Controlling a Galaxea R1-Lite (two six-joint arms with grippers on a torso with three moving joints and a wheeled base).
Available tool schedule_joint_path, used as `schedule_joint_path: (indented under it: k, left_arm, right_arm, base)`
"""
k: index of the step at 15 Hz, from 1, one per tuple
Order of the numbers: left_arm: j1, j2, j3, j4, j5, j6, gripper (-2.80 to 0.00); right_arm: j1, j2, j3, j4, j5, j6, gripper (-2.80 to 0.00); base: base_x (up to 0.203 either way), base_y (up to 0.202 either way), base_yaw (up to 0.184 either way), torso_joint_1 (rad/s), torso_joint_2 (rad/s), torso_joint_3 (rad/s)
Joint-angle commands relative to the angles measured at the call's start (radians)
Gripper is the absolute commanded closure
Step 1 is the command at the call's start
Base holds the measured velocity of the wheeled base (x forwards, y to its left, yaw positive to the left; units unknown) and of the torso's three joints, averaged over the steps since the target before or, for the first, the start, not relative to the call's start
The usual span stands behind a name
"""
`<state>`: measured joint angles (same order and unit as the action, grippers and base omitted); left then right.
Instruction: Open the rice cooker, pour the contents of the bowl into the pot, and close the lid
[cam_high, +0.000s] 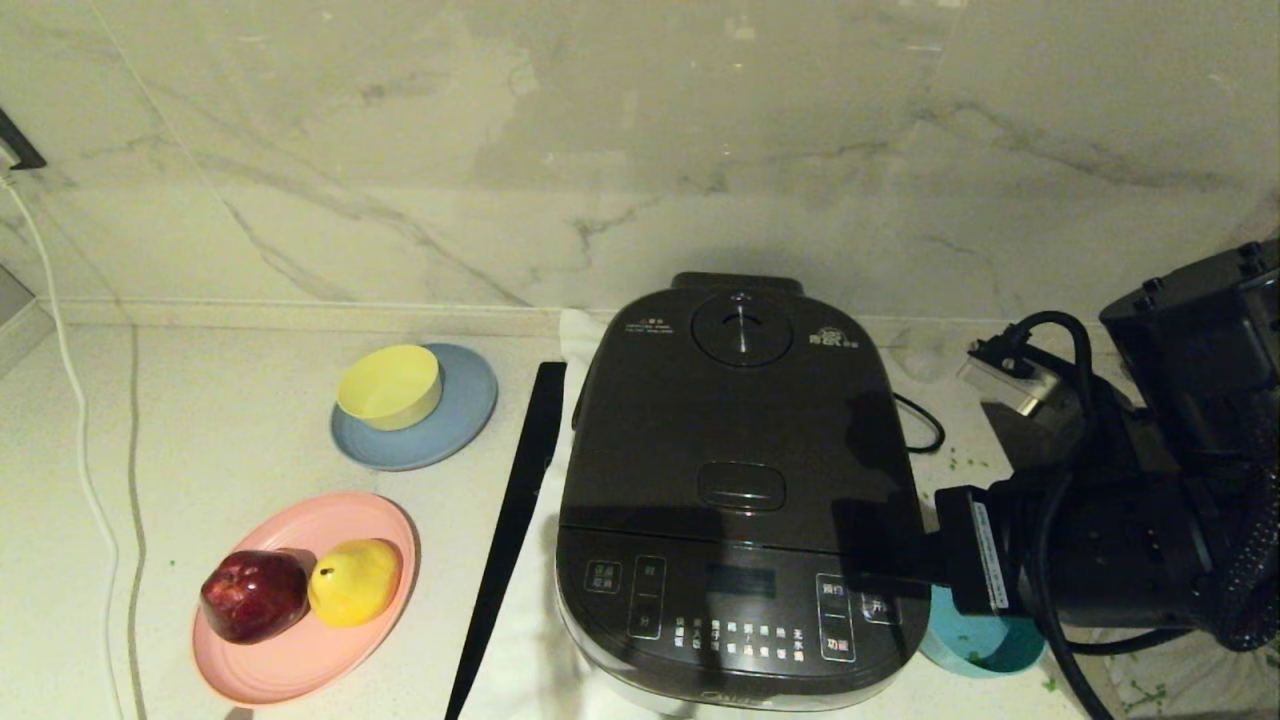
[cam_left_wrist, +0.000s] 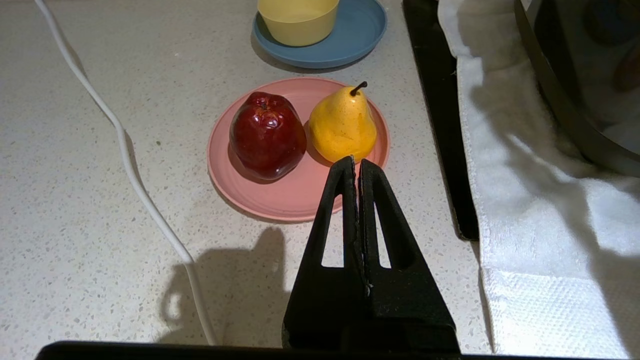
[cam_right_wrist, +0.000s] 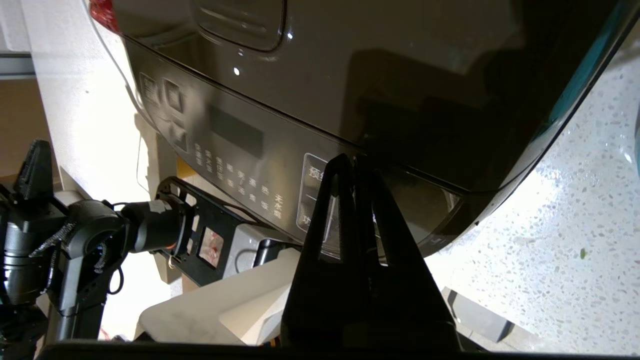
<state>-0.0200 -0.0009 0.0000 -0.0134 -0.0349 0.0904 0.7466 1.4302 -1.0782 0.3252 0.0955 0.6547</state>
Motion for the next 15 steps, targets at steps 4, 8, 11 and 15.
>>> schedule_joint_path:
  k: [4, 8, 11, 15]
  left_arm:
    - [0.0, -0.001, 0.008, 0.0, 0.0, 0.002, 0.0]
    - [0.0, -0.001, 0.008, 0.0, 0.0, 0.001, 0.0]
    - [0.0, -0.001, 0.008, 0.0, 0.0, 0.0, 0.0]
    - [0.0, -0.001, 0.008, 0.0, 0.0, 0.002, 0.0]
  right_arm:
    - [0.002, 0.001, 0.027, 0.003, 0.001, 0.002, 0.0]
    - [0.002, -0.001, 0.046, 0.003, 0.001, 0.002, 0.0]
    - [0.004, -0.005, 0.043, 0.005, 0.001, 0.002, 0.0]
    - [0.004, -0.034, 0.05, 0.041, 0.005, 0.005, 0.0]
  base:
    - [0.0, 0.0, 0.0, 0.0, 0.0, 0.0]
    - [0.0, 0.0, 0.0, 0.0, 0.0, 0.0]
    - [0.0, 0.0, 0.0, 0.0, 0.0, 0.0]
    - [0.0, 0.0, 0.0, 0.0, 0.0, 0.0]
